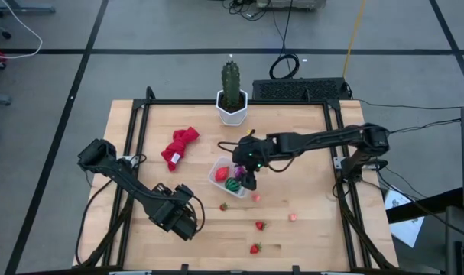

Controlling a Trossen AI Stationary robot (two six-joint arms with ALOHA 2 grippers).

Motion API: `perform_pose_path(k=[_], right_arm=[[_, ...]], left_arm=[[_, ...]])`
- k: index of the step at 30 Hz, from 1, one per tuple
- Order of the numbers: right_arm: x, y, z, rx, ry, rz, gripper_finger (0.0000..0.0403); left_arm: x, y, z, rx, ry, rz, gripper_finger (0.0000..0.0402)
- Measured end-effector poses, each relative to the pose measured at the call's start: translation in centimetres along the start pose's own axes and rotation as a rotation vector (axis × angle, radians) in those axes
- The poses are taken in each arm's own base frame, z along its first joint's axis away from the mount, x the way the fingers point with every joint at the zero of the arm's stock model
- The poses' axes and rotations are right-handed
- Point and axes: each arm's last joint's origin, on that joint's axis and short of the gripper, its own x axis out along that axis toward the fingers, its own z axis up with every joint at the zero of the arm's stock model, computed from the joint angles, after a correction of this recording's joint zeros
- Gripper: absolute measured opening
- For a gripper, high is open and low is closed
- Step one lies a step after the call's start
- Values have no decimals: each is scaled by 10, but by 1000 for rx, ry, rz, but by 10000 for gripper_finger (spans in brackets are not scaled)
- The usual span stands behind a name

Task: Pick and placing Produce into tupperware
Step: Put the purple onion into the transparent container

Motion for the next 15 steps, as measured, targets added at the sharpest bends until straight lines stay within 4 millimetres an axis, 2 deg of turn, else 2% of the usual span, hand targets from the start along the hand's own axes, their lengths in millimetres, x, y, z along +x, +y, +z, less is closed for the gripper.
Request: perform_pose_path(k=[3, 9, 15], right_arm=[[1, -2, -6, 13, 66, -15, 255], [6, 1, -8, 14, 73, -10, 255], [21, 0, -9, 29, 77, -7, 255]], left_arm=[[0, 0, 0, 1, 0, 3, 310], [0, 1, 0, 0, -1, 7, 310], [0, 0, 0, -2, -4, 0, 310]])
